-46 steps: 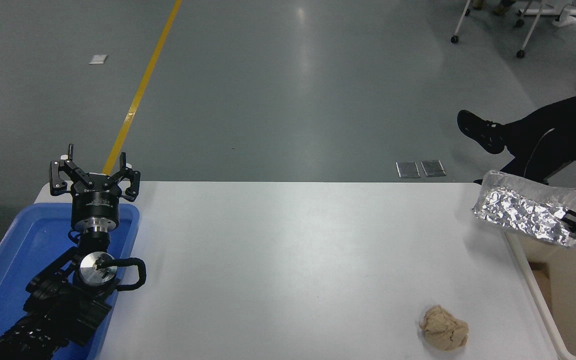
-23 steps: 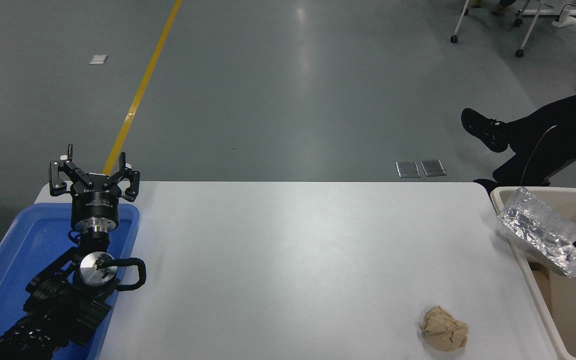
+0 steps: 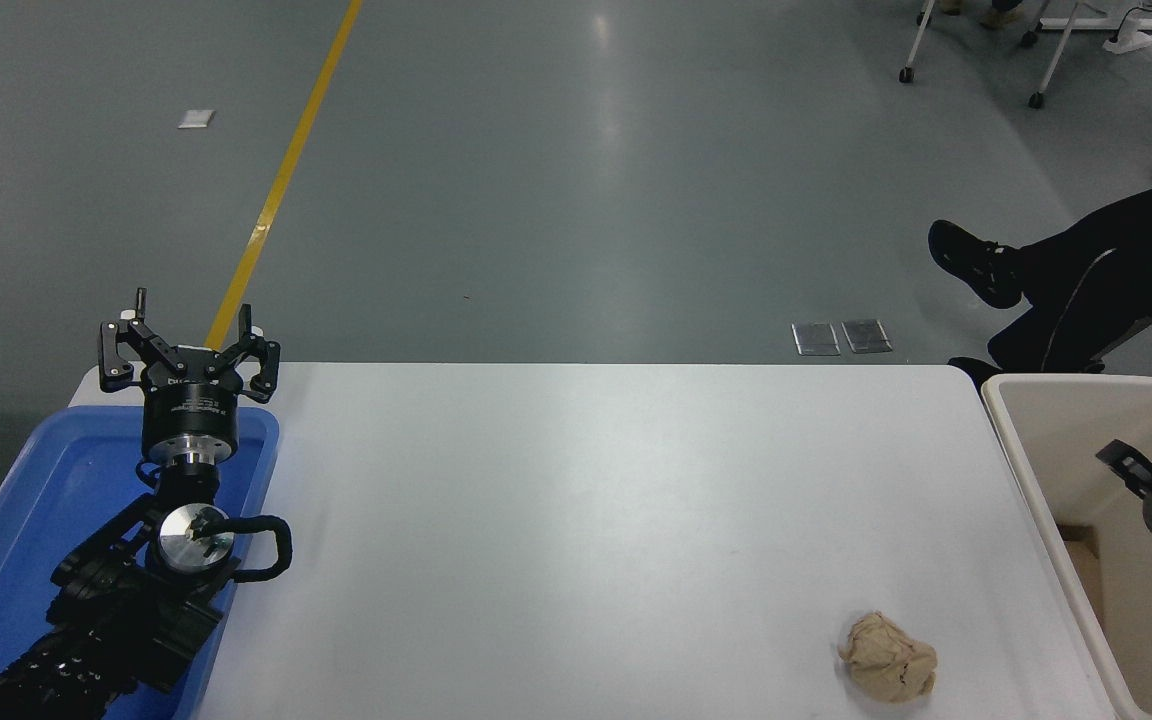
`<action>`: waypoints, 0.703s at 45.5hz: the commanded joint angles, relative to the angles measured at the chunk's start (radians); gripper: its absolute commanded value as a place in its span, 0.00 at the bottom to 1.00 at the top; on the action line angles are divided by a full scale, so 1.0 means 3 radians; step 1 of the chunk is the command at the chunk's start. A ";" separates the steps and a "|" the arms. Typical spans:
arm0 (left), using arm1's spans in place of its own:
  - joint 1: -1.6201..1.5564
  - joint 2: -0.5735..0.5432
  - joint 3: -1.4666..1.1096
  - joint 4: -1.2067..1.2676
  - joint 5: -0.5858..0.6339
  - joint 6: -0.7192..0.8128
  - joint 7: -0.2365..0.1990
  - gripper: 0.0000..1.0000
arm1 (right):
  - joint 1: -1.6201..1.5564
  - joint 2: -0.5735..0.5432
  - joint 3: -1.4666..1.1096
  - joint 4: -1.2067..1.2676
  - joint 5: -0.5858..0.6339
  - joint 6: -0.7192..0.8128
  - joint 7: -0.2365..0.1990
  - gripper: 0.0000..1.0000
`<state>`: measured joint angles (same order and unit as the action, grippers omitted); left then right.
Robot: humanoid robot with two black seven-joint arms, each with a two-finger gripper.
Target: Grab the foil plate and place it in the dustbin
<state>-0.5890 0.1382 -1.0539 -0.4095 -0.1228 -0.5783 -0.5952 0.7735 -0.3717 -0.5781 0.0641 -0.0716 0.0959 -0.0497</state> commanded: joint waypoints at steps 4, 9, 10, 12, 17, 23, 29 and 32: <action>0.0000 0.0000 0.0000 0.0000 0.0000 0.0000 0.0000 0.99 | 0.0898 -0.0156 -0.0456 0.1058 -0.0017 -0.0013 -0.0003 1.00; 0.0000 0.0000 0.0000 0.0000 0.0000 0.0000 0.0000 0.99 | 0.1353 -0.0310 -0.0624 0.1754 -0.0012 -0.0013 -0.0003 1.00; 0.0000 0.0000 0.0005 -0.0005 0.0005 0.0000 0.0000 0.99 | 0.1450 -0.0325 -0.0670 0.1892 -0.0012 -0.0003 -0.0003 1.00; 0.0000 0.0000 0.0005 -0.0005 0.0005 0.0000 0.0000 0.99 | 0.1634 -0.0341 -0.0777 0.2168 -0.0007 -0.0003 -0.0003 1.00; 0.0000 -0.0005 0.0005 -0.0005 0.0005 0.0000 0.0000 0.99 | 0.2176 -0.0331 -0.1105 0.2863 0.0003 0.0002 -0.0003 1.00; 0.0000 0.0000 0.0005 -0.0005 0.0005 0.0000 0.0000 0.99 | 0.2820 -0.0213 -0.1376 0.3681 0.0009 0.0002 -0.0003 1.00; 0.0000 0.0000 0.0005 -0.0005 0.0005 0.0000 0.0000 0.99 | 0.3485 -0.0152 -0.1509 0.4479 0.0024 0.0084 -0.0003 1.00; 0.0000 0.0000 0.0005 -0.0005 0.0005 0.0000 0.0000 0.99 | 0.3761 -0.0131 -0.1570 0.4797 0.0029 0.0207 -0.0003 1.00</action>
<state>-0.5891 0.1381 -1.0524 -0.4109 -0.1214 -0.5782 -0.5952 1.5710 -0.4335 -0.9491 1.0978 -0.0680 0.1038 -0.0505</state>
